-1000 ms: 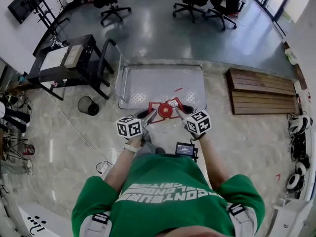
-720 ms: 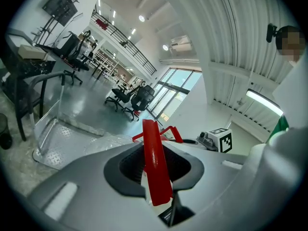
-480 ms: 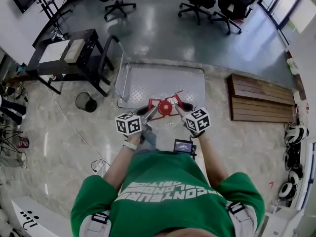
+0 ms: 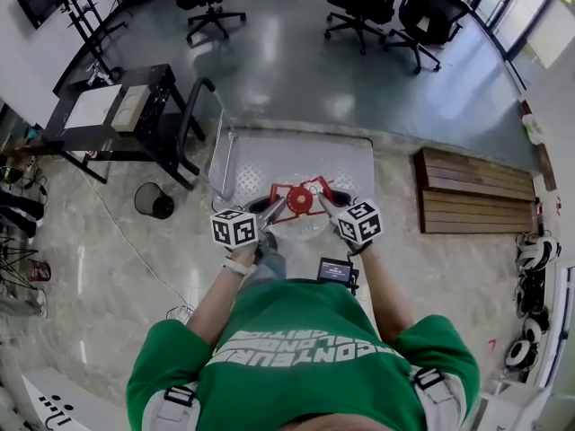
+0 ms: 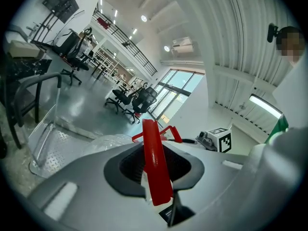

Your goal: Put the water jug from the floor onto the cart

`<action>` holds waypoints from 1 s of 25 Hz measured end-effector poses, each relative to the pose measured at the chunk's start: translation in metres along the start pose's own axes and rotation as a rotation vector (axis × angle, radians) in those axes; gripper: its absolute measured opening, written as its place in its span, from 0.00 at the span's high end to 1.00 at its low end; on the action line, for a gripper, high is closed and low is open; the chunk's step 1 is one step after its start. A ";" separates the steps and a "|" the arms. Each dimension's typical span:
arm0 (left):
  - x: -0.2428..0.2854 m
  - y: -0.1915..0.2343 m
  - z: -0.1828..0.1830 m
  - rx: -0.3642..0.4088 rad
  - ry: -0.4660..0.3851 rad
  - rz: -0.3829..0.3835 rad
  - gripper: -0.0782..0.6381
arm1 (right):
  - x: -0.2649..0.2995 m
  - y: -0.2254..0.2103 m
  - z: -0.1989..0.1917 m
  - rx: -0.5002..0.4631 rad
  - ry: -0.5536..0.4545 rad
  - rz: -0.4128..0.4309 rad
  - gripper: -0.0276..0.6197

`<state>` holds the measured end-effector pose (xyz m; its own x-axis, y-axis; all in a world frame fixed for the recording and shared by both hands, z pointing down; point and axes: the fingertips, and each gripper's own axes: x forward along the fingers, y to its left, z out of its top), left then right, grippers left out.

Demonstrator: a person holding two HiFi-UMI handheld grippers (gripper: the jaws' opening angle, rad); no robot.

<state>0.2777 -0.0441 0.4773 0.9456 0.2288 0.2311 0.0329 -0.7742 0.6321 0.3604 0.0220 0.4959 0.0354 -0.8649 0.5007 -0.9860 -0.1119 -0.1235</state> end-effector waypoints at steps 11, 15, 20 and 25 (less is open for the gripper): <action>0.041 0.061 0.063 -0.014 0.042 -0.038 0.75 | 0.066 -0.052 0.042 0.027 0.028 -0.034 0.88; 0.056 0.082 0.083 -0.021 0.045 -0.044 0.75 | 0.090 -0.070 0.055 0.032 0.037 -0.036 0.88; 0.069 0.110 0.107 -0.038 0.044 -0.058 0.75 | 0.119 -0.087 0.075 0.018 0.048 -0.046 0.88; 0.082 0.130 0.124 -0.051 0.045 -0.085 0.75 | 0.139 -0.100 0.085 0.023 0.060 -0.069 0.88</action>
<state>0.3998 -0.1998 0.4867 0.9246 0.3195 0.2073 0.0948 -0.7203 0.6871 0.4782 -0.1289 0.5049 0.0930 -0.8239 0.5590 -0.9775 -0.1823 -0.1060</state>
